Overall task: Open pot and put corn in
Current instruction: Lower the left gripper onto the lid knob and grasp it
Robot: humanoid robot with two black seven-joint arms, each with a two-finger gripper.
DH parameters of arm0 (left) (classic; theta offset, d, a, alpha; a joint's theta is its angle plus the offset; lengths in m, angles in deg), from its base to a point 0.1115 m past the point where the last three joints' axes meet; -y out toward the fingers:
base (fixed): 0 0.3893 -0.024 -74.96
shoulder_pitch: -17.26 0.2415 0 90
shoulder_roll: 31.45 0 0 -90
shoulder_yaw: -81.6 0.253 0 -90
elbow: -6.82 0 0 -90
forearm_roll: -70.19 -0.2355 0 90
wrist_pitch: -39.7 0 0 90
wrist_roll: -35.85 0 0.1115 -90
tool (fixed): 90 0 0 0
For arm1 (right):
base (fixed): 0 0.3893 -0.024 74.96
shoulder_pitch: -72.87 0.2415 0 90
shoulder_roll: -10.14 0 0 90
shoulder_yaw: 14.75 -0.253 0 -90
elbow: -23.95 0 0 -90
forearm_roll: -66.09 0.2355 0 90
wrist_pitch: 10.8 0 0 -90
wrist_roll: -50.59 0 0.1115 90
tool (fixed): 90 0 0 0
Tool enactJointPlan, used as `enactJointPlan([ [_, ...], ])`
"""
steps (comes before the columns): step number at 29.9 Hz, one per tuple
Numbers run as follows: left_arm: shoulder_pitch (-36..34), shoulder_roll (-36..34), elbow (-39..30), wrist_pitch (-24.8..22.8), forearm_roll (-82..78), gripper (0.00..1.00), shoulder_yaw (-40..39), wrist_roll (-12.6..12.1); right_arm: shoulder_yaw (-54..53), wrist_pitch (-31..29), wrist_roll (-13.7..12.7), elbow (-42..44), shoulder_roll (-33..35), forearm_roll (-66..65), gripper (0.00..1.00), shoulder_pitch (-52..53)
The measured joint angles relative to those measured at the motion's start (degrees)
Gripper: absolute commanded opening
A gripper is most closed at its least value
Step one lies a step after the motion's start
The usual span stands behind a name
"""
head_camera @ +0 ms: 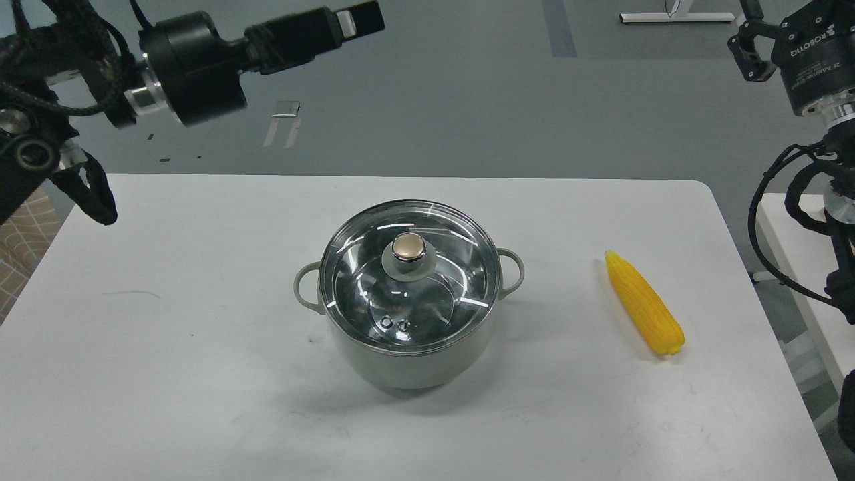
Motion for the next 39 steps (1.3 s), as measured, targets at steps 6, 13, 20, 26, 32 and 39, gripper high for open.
enactJointPlan([
  [6,0.29,2.88,-1.58,1.67,-23.00,0.77,2.90,5.35,-0.06,0.00,0.00,-1.71,-0.07,0.01,1.00,-0.60],
  [13,-0.06,2.86,-1.17,11.03,-38.43,0.77,18.63,8.05,-0.10,0.00,0.00,-1.82,-0.07,0.02,1.00,-0.82],
  [20,1.24,3.33,1.30,14.40,-39.49,0.77,24.38,8.06,-1.12,-0.12,0.00,-1.89,0.02,0.02,1.00,-1.80],
  [26,1.81,4.20,3.27,15.23,-39.49,0.77,24.53,7.99,-1.46,-0.23,0.00,-1.94,0.02,0.02,1.00,-2.24],
  [32,3.12,4.53,3.48,15.26,-39.49,0.68,24.46,7.93,-1.48,-0.19,0.00,-2.37,-0.07,0.02,1.00,-2.60],
  [39,3.31,5.38,5.75,15.34,-39.49,0.68,24.42,7.93,-1.56,-0.17,0.00,-2.49,-0.17,0.02,1.00,-2.65],
])
